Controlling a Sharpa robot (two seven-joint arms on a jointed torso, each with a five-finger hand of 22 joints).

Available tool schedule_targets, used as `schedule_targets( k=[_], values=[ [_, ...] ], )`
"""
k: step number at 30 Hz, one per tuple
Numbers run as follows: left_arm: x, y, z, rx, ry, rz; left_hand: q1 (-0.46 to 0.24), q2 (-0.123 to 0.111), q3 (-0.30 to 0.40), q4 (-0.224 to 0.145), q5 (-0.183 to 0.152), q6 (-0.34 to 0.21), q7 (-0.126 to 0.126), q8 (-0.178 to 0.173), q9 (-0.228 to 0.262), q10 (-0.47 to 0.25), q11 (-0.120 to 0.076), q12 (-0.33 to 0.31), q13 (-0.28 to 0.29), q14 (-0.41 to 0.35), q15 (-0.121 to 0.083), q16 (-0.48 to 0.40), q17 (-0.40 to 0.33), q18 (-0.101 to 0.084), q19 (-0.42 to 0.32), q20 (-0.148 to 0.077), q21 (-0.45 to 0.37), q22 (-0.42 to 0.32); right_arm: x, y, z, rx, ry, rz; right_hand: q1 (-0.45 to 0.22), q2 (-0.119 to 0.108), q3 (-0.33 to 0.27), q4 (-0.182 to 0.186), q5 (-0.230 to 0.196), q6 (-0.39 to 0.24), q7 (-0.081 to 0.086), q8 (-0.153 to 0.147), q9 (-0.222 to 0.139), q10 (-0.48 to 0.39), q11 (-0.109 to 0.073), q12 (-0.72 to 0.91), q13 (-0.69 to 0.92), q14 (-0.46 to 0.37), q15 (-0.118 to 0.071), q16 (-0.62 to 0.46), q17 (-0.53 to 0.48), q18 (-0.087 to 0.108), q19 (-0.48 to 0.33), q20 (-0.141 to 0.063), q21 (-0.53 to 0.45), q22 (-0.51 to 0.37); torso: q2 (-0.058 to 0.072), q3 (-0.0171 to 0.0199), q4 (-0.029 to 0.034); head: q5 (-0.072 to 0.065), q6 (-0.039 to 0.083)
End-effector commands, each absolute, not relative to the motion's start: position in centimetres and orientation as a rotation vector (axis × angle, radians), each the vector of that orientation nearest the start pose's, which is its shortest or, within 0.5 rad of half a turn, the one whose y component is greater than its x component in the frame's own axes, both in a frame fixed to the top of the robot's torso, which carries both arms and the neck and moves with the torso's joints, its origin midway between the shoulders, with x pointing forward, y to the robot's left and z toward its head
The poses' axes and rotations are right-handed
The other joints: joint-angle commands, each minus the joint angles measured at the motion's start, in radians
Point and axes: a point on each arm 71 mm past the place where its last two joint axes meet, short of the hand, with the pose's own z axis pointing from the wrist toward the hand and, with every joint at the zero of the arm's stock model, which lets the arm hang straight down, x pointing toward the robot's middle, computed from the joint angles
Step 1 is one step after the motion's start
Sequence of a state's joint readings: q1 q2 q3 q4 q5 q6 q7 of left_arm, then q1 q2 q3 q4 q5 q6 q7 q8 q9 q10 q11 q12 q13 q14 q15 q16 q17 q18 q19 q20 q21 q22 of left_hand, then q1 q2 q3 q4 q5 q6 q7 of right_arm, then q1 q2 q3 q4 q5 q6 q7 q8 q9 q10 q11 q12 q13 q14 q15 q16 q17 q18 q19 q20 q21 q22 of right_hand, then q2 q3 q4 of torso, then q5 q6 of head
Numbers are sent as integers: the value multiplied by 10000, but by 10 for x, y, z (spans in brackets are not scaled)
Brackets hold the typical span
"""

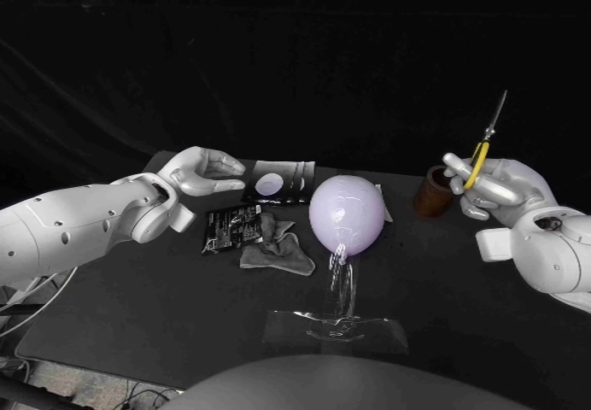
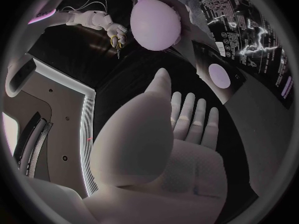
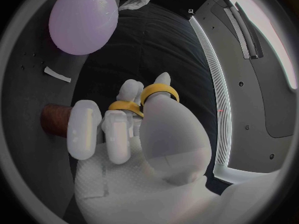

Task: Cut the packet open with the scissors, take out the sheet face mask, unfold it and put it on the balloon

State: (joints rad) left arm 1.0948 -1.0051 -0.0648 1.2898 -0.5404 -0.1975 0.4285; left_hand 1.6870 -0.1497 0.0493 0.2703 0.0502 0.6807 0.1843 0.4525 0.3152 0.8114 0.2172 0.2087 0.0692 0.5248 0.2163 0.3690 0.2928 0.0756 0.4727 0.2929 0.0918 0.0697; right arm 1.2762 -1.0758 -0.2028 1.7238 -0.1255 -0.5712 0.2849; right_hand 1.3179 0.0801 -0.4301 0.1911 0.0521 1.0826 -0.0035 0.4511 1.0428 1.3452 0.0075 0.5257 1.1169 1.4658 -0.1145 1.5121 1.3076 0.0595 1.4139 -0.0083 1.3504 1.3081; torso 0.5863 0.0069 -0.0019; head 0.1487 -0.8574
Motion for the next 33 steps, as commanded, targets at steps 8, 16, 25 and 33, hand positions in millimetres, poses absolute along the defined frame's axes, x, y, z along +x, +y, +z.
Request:
schedule_targets(
  k=[8,16,25,33],
  values=[
    [487,320,-220,-7713,15218,-13102,320,346,563,-111,-1,811,420,-207,-377,1304,-400,111,-10,3587,-869,1319,358,1109,4506,-494,2270,1048,440,-268,-192,8780,16100,10966,2140,1722,101,-465,2,-78,-67,-252,16,1517,-848,5125,33,828,-123,23,1516,7,16,-15,10,1201,-17,3,-16,-380,455],
    [502,295,-198,-7976,15059,-14006,219,319,1107,104,-15,1636,207,-490,-684,2413,-717,-110,-51,5023,-1312,1415,337,1026,5107,-1124,3513,1771,459,-266,-192,6630,17527,9360,2994,2106,419,-1104,11,-116,-12,-538,-51,1497,-815,5089,85,831,-105,32,1536,-5,39,-15,45,1241,-42,22,-36,-1319,1463],
    [534,286,-176,-8083,14766,-14050,-63,246,1641,168,-4,1982,23,-809,-897,3703,-992,-129,-21,5090,-1411,1024,295,879,4259,-1014,3628,1935,515,-260,-180,4559,19042,6943,3095,2130,503,-1192,52,-83,6,-583,-54,1511,-802,5129,135,848,-93,74,1616,-32,107,-5,142,1307,-100,77,-88,-1729,2193],
    [555,281,-173,-8091,14767,-13961,-178,172,1993,168,-5,2056,5,-947,-969,3729,-977,-502,-57,5264,-1419,756,261,973,4203,-948,3683,1953,565,-239,-169,1787,19393,4691,3123,2138,556,-1212,77,-67,13,-604,-52,1523,-795,5176,183,858,-86,100,1667,-40,127,1,170,1327,-55,62,-72,-1800,2421]
  ],
)
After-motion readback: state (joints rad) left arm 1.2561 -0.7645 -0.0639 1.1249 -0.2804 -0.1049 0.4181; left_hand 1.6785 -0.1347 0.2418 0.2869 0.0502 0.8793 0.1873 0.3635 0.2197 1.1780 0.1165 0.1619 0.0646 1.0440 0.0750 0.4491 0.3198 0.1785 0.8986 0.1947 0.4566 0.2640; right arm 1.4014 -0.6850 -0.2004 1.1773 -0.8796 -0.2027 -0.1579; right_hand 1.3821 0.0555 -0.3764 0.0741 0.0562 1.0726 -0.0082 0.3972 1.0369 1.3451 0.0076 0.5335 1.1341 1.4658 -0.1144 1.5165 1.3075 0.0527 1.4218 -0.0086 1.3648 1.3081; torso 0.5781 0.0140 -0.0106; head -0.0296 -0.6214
